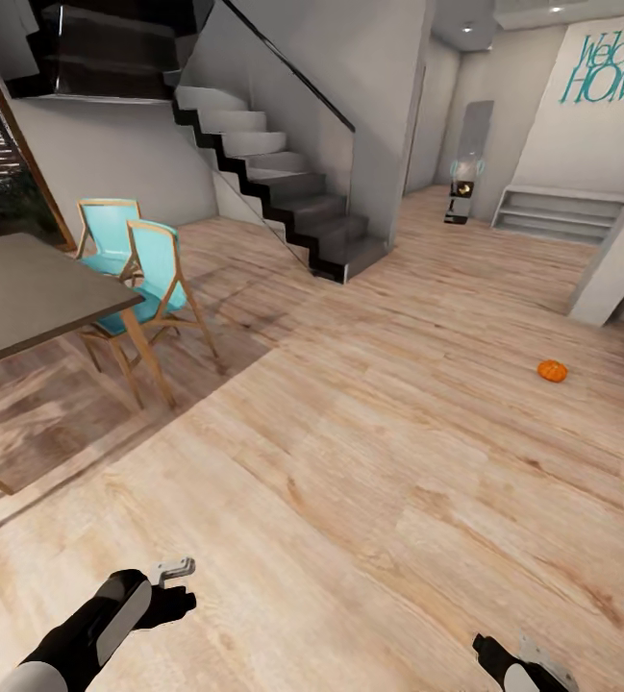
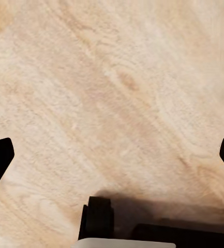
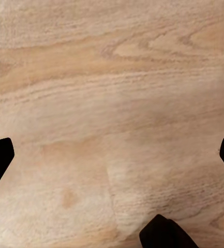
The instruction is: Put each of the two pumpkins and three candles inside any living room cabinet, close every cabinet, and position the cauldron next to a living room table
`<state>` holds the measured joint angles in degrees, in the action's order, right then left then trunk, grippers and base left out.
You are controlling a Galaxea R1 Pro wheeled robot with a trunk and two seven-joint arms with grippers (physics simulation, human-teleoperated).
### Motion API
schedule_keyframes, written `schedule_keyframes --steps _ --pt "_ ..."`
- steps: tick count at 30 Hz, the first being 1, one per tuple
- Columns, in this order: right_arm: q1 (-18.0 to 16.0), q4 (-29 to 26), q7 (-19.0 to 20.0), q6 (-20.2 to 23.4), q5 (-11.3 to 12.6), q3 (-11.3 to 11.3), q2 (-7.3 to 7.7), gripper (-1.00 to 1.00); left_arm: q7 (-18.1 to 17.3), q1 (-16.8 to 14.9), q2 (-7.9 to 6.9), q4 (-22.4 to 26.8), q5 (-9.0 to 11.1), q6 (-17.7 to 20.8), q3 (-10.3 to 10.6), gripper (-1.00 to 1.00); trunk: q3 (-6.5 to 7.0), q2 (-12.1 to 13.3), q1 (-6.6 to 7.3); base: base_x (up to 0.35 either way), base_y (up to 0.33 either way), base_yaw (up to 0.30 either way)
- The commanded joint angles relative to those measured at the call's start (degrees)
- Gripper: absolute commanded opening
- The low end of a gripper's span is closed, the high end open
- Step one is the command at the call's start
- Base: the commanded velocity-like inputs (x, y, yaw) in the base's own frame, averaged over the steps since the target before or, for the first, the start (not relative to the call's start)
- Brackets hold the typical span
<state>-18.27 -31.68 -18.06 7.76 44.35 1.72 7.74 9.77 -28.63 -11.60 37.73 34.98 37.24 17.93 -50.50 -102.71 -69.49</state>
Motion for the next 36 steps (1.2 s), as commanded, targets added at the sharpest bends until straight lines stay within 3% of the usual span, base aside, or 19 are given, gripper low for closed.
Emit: schedule_keyframes --steps 1,11,20,25,36 --pt "-0.01 -0.14 -0.26 0.28 0.3 0.04 0.0 1.0 0.51 -0.02 -0.09 0.1 0.61 0.11 0.35 1.0 -0.05 -0.02 0.0 0.122 -0.001 -0.275" --pt "-0.01 -0.14 -0.28 0.32 0.3 0.06 0.0 1.0 0.59 -0.02 0.13 0.09 0.61 0.06 0.43 1.0 -0.05 -0.02 0.0 0.261 0.0 -0.275" --pt "-0.01 1.56 -0.22 0.3 0.3 0.81 0.0 1.0 0.52 -0.02 0.45 0.17 0.74 -1.37 0.44 1.0 -0.05 -0.02 0.0 0.033 0.0 -0.275" --pt "-0.01 1.69 -0.22 0.4 0.3 1.04 0.0 1.0 0.51 -0.02 1.64 0.16 0.68 -1.48 0.51 1.0 -0.05 -0.02 0.0 0.051 0.0 -0.275" --pt "-0.01 1.71 -0.3 0.2 0.23 1.01 -0.09 1.0 0.59 -0.02 1.88 0.12 0.52 -2.1 0.96 1.0 -0.05 -0.02 0.0 0.323 0.0 -0.151"
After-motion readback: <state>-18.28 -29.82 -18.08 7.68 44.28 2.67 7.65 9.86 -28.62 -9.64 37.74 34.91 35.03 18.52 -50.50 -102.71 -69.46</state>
